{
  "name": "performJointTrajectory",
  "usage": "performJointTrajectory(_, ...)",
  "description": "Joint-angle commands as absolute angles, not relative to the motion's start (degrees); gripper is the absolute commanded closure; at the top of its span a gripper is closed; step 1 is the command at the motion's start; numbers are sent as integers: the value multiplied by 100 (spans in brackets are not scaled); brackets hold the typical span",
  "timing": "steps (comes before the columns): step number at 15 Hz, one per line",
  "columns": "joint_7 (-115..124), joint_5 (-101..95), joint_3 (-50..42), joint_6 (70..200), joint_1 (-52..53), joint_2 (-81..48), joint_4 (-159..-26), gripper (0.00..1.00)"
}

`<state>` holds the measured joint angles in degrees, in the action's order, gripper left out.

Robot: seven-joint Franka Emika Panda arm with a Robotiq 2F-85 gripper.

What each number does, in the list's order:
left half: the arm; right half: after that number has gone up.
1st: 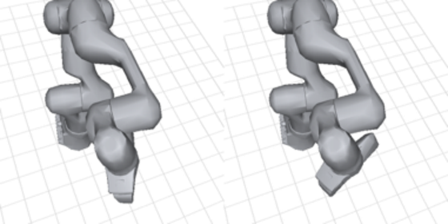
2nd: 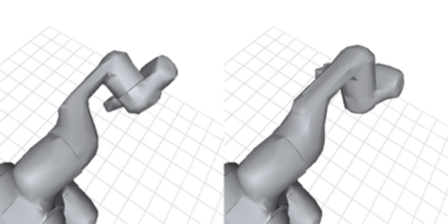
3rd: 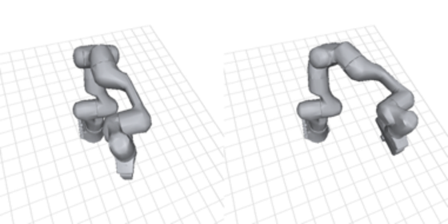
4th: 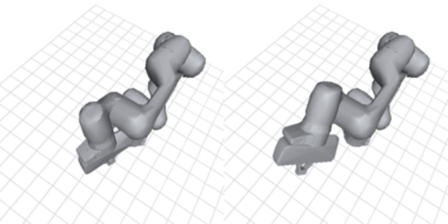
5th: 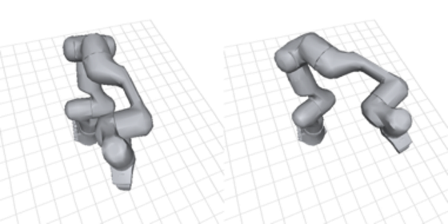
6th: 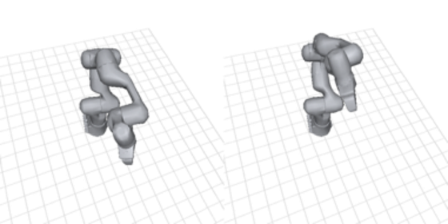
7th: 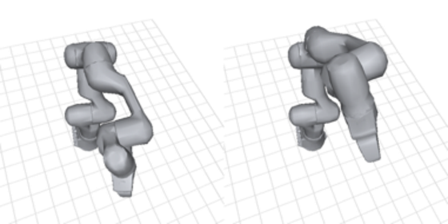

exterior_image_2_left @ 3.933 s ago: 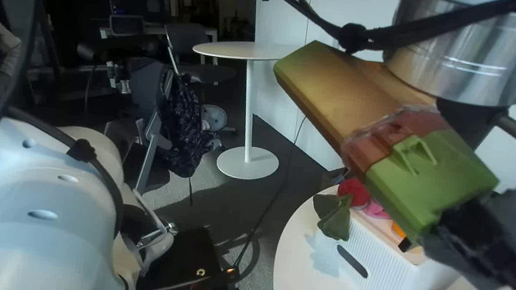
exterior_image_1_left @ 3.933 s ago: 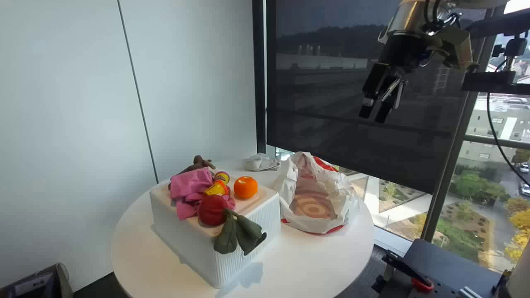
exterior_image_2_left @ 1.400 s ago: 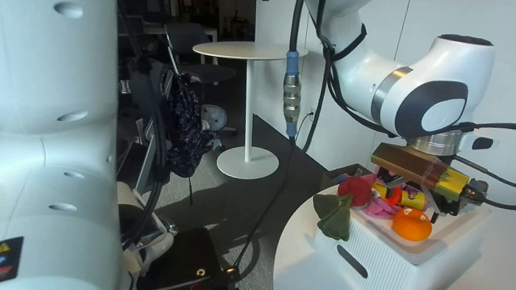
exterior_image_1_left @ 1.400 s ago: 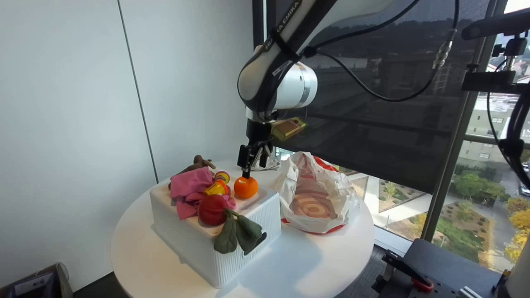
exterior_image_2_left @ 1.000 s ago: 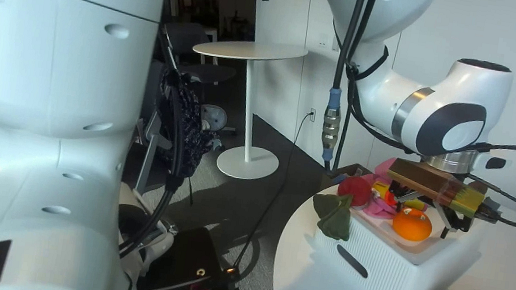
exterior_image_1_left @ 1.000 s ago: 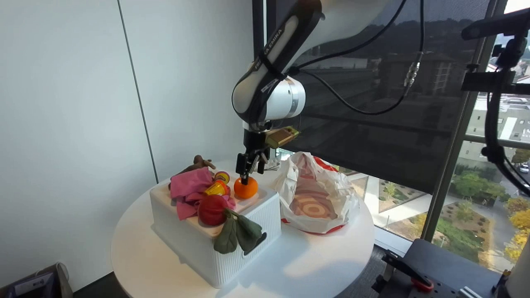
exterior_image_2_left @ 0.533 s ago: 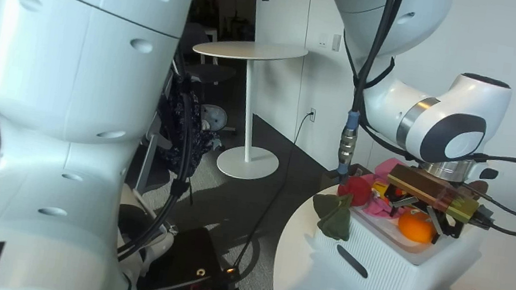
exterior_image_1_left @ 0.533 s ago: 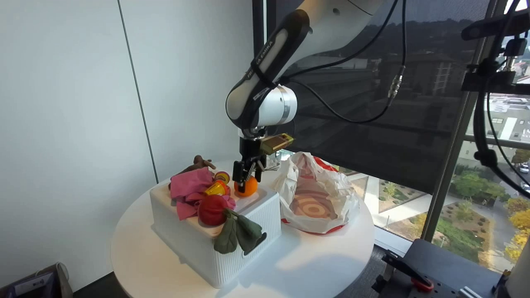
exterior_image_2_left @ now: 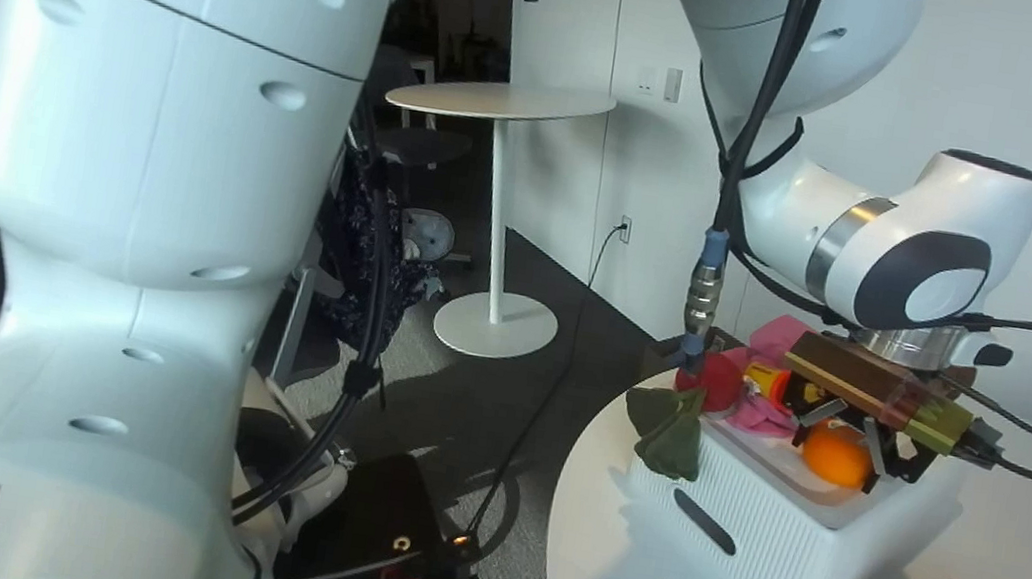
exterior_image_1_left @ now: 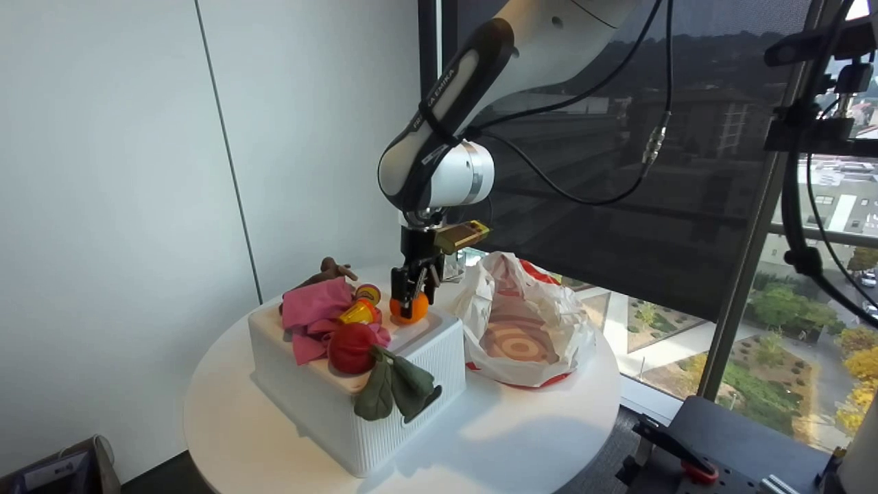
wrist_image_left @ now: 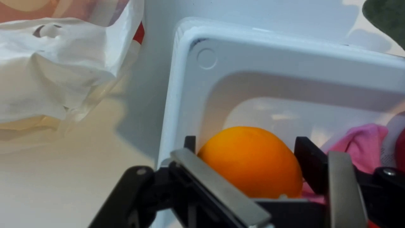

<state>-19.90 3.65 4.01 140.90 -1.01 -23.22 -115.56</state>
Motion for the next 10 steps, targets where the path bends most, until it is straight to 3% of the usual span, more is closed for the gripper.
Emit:
performJointTrajectory(1, -1965, 364, 374, 14003, -307, -1995, -11694, 47)
performJointTrajectory(10, -1507, 235, -401, 13203, -797, -1132, -12803, 47)
